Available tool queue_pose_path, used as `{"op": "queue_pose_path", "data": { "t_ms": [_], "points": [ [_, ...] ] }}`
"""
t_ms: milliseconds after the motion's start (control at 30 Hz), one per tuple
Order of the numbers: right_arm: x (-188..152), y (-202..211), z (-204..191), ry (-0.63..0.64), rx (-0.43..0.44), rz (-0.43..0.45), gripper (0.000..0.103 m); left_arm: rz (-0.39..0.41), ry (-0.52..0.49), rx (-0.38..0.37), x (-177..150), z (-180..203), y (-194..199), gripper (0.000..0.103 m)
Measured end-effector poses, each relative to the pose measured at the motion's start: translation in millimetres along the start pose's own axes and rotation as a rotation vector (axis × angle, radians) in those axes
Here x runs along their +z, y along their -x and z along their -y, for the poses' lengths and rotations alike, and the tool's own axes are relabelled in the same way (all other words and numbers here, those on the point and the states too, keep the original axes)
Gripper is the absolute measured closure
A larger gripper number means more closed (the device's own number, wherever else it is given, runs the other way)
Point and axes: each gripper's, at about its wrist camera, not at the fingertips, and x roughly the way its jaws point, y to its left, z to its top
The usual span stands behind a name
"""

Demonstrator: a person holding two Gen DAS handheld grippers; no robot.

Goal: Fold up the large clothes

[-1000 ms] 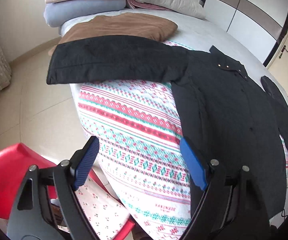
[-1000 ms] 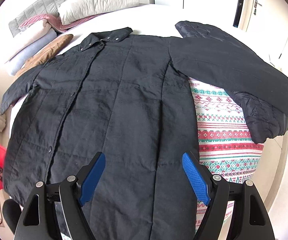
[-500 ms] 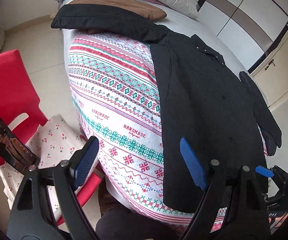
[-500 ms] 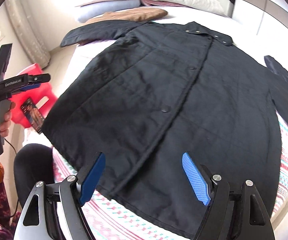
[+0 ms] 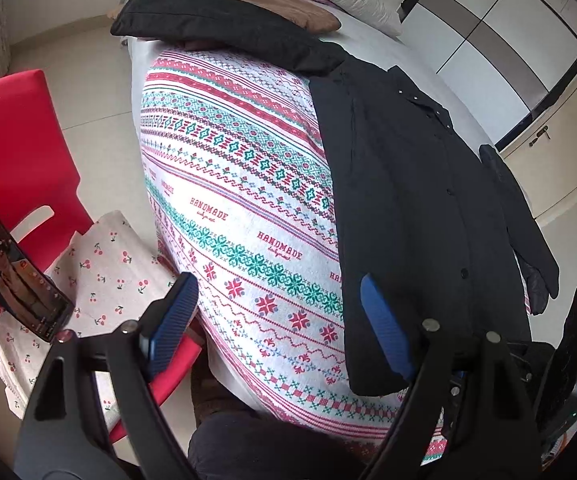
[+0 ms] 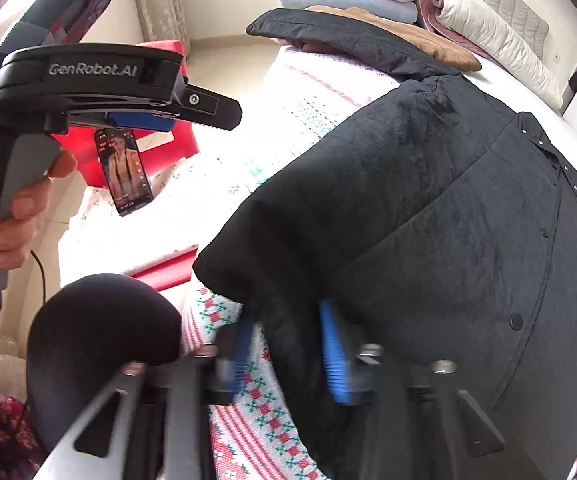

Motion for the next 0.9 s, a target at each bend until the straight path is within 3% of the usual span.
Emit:
{"op": "queue_pose_path", "data": {
  "t_ms": [67,167,267,467,600,733,833,867,900],
  "points": [
    [-0.7,17.1,21.1,-0.065,0.022,0.049,0.095,-0.001,-0.019,-0.013,1.6,4.7,-0.9,0.02],
    [-4.7,45.2,60.0,-0.144,-0.04,0.12,0.095,-0.007,-0.039,-0.041,3.4,15.0,-5.3,0.02],
    [-12.4,62.0,108.2,-0.266,-0.094,0.147,0.096,-0.043,-0.048,-0.116,4.6,31.0,-17.2,0.02],
    [-37.8,46.2,188.7,-0.476,-0.158,0.089,0.096,-0.184,0.002,-0.335,2.7,70.4,-62.7,0.02],
    [-61.6,20.9,223.7,-0.602,-0.087,0.038,0.096,-0.249,0.097,-0.457,-4.6,92.4,-91.7,0.02],
    [-71.5,11.4,234.2,-0.625,-0.05,0.037,0.096,-0.3,0.146,-0.478,-17.5,107.5,-116.0,0.022],
    [-72.1,11.7,236.6,-0.619,-0.043,0.037,0.095,-0.338,0.217,-0.526,-25.9,109.5,-132.3,0.031],
    [-71.6,11.2,237.0,-0.622,-0.039,0.037,0.095,-0.335,0.241,-0.548,-26.4,108.9,-134.0,0.042],
    [-72.1,10.9,237.3,-0.624,-0.036,0.036,0.095,-0.328,0.259,-0.577,-26.0,108.6,-133.7,0.061]
  ]
}}
